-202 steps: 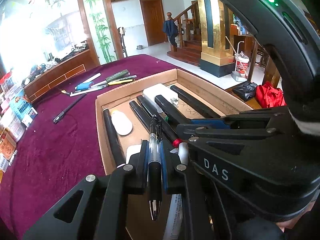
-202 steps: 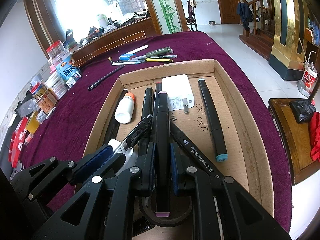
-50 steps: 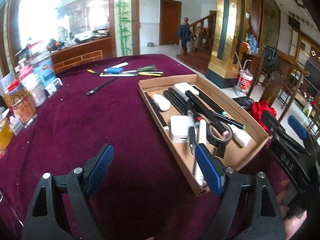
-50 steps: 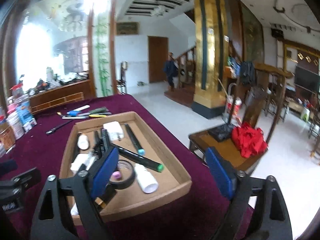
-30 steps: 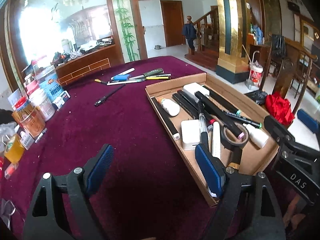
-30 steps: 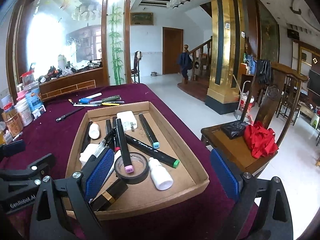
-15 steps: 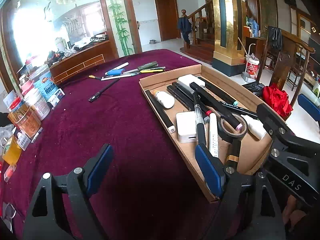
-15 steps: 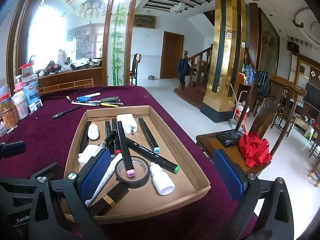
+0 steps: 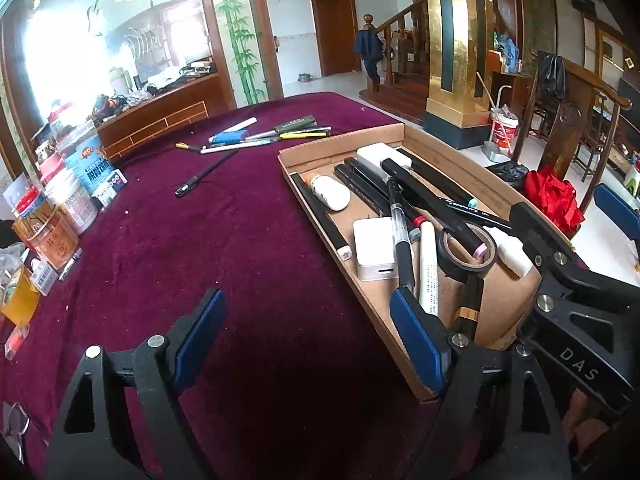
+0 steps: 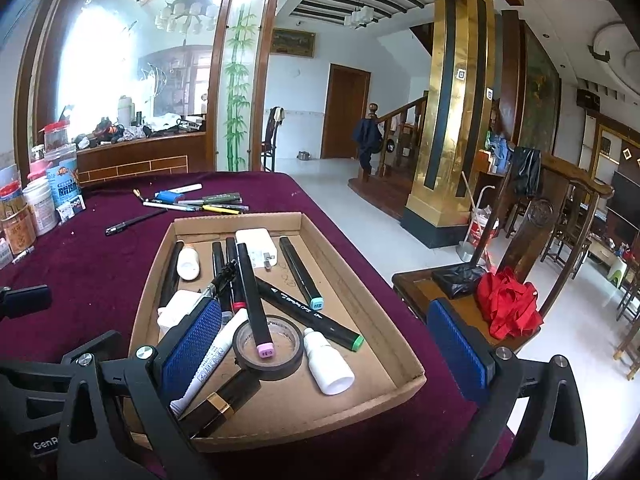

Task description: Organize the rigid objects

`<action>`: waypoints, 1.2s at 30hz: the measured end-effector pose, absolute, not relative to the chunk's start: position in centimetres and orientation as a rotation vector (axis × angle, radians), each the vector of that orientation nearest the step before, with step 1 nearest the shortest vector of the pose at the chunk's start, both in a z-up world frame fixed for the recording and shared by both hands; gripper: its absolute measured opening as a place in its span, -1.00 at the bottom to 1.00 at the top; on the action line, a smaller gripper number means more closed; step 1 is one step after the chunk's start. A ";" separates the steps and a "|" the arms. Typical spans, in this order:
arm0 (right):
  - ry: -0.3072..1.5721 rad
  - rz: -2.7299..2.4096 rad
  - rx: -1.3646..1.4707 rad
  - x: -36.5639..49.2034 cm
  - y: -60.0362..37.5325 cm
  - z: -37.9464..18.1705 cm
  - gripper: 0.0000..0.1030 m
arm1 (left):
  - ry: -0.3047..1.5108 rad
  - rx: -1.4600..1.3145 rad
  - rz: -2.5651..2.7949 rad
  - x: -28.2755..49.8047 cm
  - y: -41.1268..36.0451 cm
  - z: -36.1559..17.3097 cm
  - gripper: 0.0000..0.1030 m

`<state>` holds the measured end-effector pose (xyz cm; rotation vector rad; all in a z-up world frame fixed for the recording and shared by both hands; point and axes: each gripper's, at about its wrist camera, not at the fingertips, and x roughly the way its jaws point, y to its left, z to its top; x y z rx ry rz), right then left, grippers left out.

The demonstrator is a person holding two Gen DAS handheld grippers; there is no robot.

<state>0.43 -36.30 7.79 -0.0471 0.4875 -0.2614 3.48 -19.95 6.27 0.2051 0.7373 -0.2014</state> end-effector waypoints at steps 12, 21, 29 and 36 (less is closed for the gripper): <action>0.462 -0.256 -0.060 0.1 -35.9 7.9 0.96 | 0.715 0.233 -0.196 3.0 -20.2 6.4 0.63; 0.449 -0.259 -0.051 -0.1 -36.0 8.0 0.96 | 0.709 0.247 -0.194 2.8 -20.4 6.4 0.63; 0.445 -0.261 -0.050 -0.1 -36.0 8.2 0.96 | 0.704 0.259 -0.189 2.7 -20.6 6.5 0.63; 0.444 -0.261 -0.049 -0.2 -36.0 8.2 0.96 | 0.703 0.275 -0.190 2.6 -20.8 6.3 0.63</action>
